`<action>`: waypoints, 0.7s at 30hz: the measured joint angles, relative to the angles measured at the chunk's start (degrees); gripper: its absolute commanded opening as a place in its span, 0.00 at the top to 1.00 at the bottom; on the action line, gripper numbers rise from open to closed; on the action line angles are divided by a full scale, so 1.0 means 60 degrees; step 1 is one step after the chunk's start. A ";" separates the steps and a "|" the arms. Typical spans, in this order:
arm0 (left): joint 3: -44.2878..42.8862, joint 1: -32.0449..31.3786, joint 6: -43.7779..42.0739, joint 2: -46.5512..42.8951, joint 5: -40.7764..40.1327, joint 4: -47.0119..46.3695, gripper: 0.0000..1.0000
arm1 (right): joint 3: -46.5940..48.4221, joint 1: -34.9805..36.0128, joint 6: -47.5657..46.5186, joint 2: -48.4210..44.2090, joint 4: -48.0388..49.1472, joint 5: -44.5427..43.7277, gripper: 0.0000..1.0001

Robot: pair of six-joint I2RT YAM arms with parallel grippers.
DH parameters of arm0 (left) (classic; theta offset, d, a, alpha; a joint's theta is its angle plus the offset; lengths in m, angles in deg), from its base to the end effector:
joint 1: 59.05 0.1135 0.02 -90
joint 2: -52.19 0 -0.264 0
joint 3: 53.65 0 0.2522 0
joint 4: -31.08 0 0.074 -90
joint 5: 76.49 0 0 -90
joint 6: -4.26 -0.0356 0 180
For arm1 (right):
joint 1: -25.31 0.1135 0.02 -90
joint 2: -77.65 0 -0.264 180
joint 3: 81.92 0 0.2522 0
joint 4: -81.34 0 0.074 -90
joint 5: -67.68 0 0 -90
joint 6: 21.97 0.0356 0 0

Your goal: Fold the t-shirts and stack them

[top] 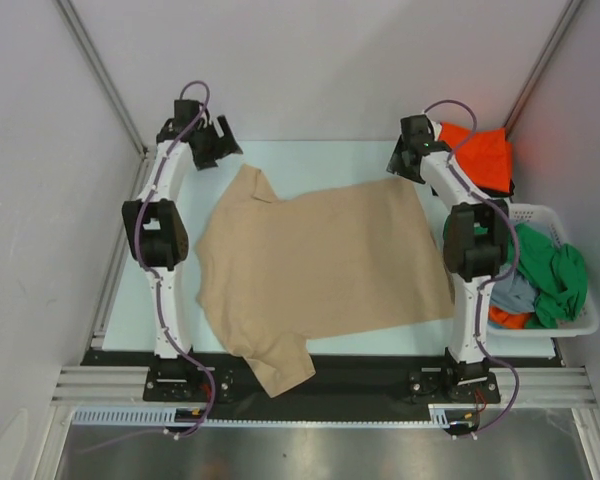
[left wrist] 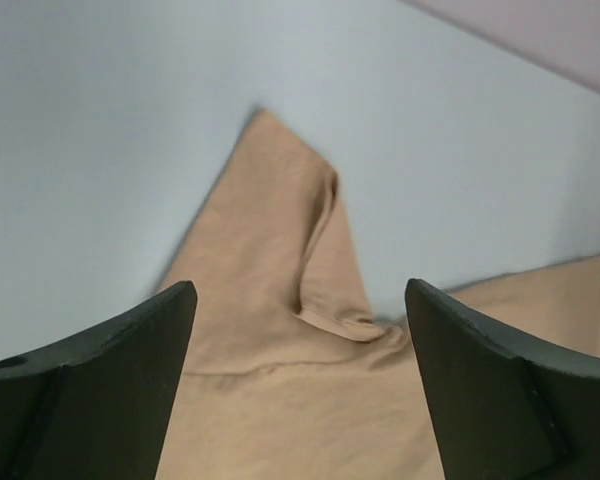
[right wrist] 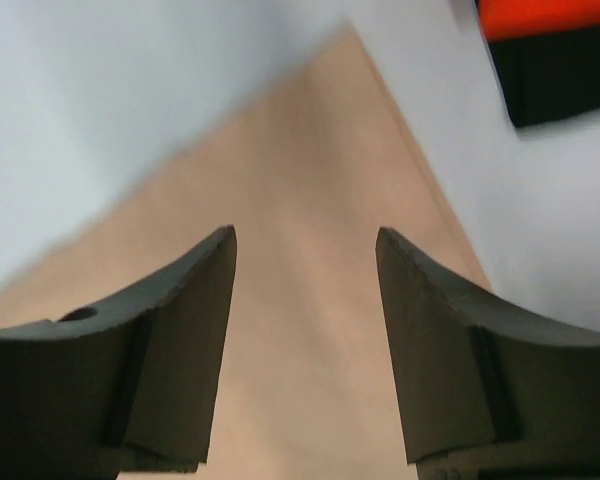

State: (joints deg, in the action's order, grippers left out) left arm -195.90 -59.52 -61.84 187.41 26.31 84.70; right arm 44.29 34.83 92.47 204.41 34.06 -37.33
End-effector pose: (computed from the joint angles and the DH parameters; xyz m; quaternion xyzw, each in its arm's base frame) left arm 0.5323 -0.0123 0.2513 -0.1471 0.9124 -0.1788 0.3374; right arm 0.4975 0.0741 0.2423 0.1667 0.9111 -0.0124 0.3767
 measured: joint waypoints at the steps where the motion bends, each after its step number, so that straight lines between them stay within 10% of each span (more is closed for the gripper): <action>1: 0.0237 -0.0062 -0.0015 -0.0499 -0.0106 -0.0066 0.09 | -0.0594 0.0036 0.0018 -0.0492 0.0033 0.0015 0.37; 13: 0.8400 -0.0765 -0.0178 -0.8320 -0.1537 -0.0641 0.12 | -0.7311 0.1694 0.0754 -0.6823 0.1075 0.0149 0.35; 21: 1.2546 -0.4707 0.0710 -1.3835 -0.2404 0.0510 0.12 | -1.0950 0.2885 0.2040 -1.0448 0.0845 0.0160 0.33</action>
State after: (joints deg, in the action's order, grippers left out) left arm -120.62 -87.76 -57.58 104.40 11.88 87.76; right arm -21.42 52.14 104.71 141.73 39.13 -36.36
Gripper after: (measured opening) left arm 0.879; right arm 0.659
